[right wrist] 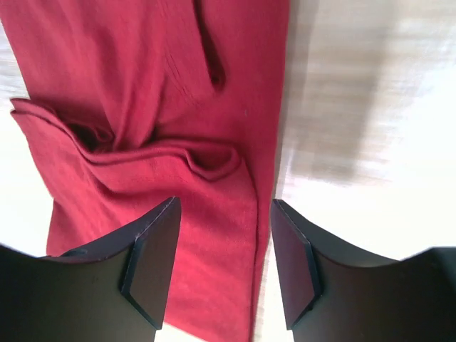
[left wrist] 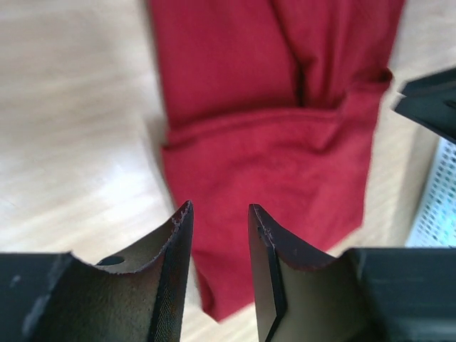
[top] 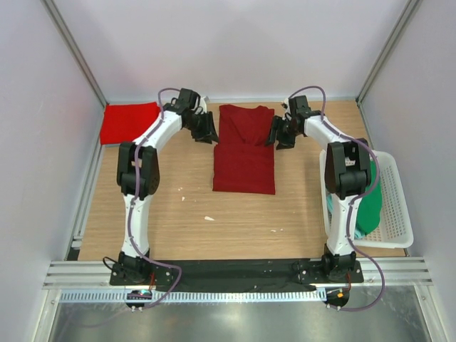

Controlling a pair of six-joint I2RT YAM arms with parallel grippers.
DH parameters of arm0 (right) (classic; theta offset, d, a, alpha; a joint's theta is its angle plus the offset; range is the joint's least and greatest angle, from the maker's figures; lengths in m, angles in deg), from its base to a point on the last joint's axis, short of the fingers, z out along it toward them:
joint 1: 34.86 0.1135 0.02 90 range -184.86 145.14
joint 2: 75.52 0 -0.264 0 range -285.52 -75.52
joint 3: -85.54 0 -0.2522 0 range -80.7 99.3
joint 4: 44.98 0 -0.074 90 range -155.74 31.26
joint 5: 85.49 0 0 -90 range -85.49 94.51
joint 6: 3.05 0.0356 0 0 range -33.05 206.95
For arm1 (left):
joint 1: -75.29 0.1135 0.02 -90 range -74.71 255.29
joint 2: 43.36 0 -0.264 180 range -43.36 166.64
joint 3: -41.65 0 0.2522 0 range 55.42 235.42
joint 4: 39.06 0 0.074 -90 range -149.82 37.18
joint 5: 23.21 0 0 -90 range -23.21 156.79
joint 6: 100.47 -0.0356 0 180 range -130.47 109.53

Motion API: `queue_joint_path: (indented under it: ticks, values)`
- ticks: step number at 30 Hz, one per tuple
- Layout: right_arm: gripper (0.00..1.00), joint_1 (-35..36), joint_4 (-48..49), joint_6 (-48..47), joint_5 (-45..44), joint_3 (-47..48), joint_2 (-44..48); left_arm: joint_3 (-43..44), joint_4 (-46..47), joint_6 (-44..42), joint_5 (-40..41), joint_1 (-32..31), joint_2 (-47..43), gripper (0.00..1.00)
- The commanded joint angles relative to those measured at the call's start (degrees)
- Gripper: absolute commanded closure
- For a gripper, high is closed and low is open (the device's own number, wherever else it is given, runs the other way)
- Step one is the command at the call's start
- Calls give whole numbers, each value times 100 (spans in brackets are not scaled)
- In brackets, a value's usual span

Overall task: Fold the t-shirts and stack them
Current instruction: Fold the tshirt

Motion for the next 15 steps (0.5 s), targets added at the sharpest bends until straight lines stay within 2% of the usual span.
queue_joint_path:
  ticks: [1, 5, 10, 15]
  values:
    - [41, 72, -128, -439, -279, 527, -4, 596, -404, -476, 236, 51, 475, 62]
    - [45, 90, -268, -448, -296, 730, -206, 1053, -685, -459, 314, 51, 915, 62]
    - [51, 169, -356, -518, -261, 905, -434, 923, -546, -353, 193, 51, 1030, 62]
    - [52, 239, -383, -527, -279, 941, -505, 808, -255, -134, -124, 51, 1083, 62]
